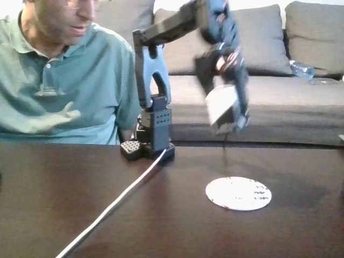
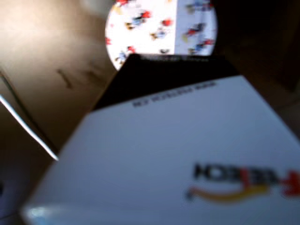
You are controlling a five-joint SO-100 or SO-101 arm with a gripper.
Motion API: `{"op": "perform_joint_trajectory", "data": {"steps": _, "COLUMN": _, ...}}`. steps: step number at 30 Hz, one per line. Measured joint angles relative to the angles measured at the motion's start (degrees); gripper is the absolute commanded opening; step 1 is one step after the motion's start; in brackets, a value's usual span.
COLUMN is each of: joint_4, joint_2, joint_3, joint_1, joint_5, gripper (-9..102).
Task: Grasp a servo box and put it on the zirlivani.
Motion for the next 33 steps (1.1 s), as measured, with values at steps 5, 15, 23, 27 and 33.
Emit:
{"op": "perform_joint_trajectory", "data": {"steps": 5, "joint_4": -8.09, "joint_2": 0.0, "joint_3": 9.05, "joint_1": 0.0, "joint_5": 0.09, "gripper": 17}}
{"op": "perform_joint_trajectory", "data": {"steps": 15, "joint_4": -13.8, "joint_2": -4.22, "joint_3": 10.63, "joint_1": -3.96, "joint_5": 3.87, "gripper": 17}}
{"op": "perform_joint_trajectory", "data": {"steps": 23, "joint_4": -17.49, "joint_2": -11.43, "joint_3": 10.9, "joint_1": -3.69, "joint_5": 5.27, "gripper": 17}}
{"op": "perform_joint_trajectory", "data": {"steps": 27, "joint_4": -18.98, "joint_2": -14.24, "joint_3": 10.99, "joint_1": -3.69, "joint_5": 5.63, "gripper": 17}}
{"op": "perform_joint_trajectory", "data": {"steps": 33, "joint_4": -23.12, "joint_2": -17.31, "joint_3": 13.18, "joint_1": -3.52, "joint_5": 5.63, "gripper": 24}}
